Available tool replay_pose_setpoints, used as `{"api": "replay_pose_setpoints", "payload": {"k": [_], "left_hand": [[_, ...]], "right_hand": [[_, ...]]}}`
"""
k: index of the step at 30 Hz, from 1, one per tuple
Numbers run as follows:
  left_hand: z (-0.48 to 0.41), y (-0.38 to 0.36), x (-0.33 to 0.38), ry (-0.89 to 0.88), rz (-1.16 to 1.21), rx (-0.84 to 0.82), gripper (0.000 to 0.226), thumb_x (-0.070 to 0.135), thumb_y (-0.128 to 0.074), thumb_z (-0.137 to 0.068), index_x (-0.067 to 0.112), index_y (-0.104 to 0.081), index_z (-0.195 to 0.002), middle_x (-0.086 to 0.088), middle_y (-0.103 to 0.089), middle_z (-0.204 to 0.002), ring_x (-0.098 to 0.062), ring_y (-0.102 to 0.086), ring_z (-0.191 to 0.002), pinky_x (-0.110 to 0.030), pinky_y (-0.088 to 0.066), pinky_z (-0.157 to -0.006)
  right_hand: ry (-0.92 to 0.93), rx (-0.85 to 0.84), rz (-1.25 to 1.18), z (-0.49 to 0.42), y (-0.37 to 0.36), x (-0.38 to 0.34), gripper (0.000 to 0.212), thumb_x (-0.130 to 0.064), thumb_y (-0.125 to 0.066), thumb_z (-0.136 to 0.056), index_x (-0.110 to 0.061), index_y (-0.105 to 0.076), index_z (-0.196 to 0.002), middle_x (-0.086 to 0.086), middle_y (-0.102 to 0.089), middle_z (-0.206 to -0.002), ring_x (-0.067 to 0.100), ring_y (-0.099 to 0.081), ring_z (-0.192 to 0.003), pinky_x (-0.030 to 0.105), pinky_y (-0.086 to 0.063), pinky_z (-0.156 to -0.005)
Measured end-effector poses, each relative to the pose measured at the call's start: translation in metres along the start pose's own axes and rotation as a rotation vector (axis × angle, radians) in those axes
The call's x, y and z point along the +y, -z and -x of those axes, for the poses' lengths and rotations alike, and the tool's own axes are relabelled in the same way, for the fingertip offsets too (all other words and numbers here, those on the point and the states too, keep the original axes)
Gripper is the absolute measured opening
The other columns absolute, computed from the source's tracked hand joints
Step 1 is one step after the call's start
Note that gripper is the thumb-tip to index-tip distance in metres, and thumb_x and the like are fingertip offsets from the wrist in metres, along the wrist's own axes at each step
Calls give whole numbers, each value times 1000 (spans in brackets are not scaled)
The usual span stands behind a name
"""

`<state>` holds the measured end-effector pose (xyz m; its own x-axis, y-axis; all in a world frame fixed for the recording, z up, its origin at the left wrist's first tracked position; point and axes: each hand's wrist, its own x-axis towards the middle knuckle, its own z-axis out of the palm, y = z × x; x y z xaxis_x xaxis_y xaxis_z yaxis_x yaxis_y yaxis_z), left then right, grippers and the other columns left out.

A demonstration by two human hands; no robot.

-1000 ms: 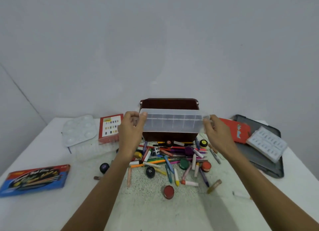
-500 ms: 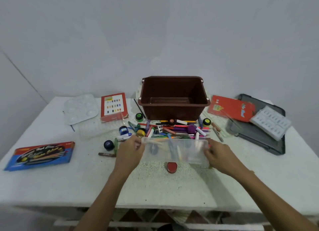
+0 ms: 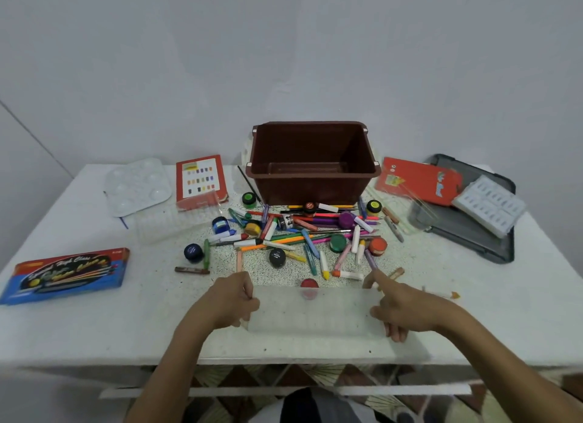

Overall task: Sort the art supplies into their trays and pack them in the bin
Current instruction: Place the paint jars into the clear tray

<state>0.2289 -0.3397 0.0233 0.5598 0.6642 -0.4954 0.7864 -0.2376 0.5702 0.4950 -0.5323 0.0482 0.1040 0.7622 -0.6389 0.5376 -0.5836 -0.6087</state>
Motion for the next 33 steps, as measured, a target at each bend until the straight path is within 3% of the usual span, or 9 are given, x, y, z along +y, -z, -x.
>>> {"api": "replay_pose_setpoints", "payload": {"k": [7,11,16,18,21,23,26,28,33], "left_hand": [[-3,-2,-4,9,-48,-182,15,15,-65,-91,11,-51,-89,-9,-72,-77,-9,-68,-61,-22,-55,-57],[-8,-14,-10,-20,-48,-140,15,15,-63,-92,12,-48,-88,-7,-69,-73,-12,-68,-65,-24,-56,-57],[-16,-19,-10,-38,9,-22,16,17,-62,-94,12,-49,-87,-7,-66,-79,-13,-65,-64,-23,-53,-54],[-22,-21,-10,-18,10,45,15,22,-61,-95,13,-50,-88,-8,-65,-85,-18,-64,-69,-29,-56,-59],[-30,-26,-11,-50,-135,192,16,33,-56,-98,19,-52,-94,-1,-65,-91,-19,-63,-81,-35,-54,-73],[-32,-34,-11,-99,-228,336,16,37,-51,-100,22,-53,-98,4,-63,-96,-14,-60,-84,-32,-50,-70],[-34,-54,-15,-259,-267,615,15,27,-58,-97,17,-60,-107,-1,-59,-105,-18,-57,-93,-30,-49,-62],[-38,-65,-18,-355,-235,729,20,15,-63,-92,13,-61,-112,-4,-57,-109,-22,-55,-98,-33,-52,-64],[-50,-67,-21,-495,-186,752,21,6,-59,-94,14,-64,-112,0,-59,-108,-15,-55,-97,-26,-47,-78]], "right_hand": [[-49,-94,3,-3,-4,7,31,-11,-48,-99,-21,-31,-123,10,-65,-70,19,-60,-55,34,-57,-62],[-43,-31,25,-12,-9,16,28,-9,-45,-99,-22,-33,-121,10,-64,-66,19,-58,-52,31,-56,-59],[-30,78,-9,-21,-12,25,26,-9,-45,-99,-28,-36,-115,7,-65,-62,17,-58,-50,30,-55,-56],[-7,155,-7,-24,-13,27,26,-9,-46,-99,-29,-35,-113,9,-65,-64,16,-56,-48,27,-52,-52],[29,328,24,-33,-15,30,25,-12,-50,-99,-29,-34,-109,15,-67,-73,15,-55,-46,27,-46,-49],[56,453,75,-39,-17,33,26,-15,-52,-99,-30,-33,-108,13,-62,-69,17,-52,-51,29,-40,-51],[97,584,113,-45,-23,36,23,-16,-53,-99,-25,-36,-110,3,-53,-61,15,-46,-52,28,-31,-51],[127,639,134,-49,-26,39,20,-16,-53,-99,-26,-38,-107,1,-51,-57,16,-45,-49,31,-30,-50],[151,711,137,-56,-30,48,16,-15,-54,-99,-29,-46,-101,3,-51,-52,17,-45,-46,31,-30,-49]]}}
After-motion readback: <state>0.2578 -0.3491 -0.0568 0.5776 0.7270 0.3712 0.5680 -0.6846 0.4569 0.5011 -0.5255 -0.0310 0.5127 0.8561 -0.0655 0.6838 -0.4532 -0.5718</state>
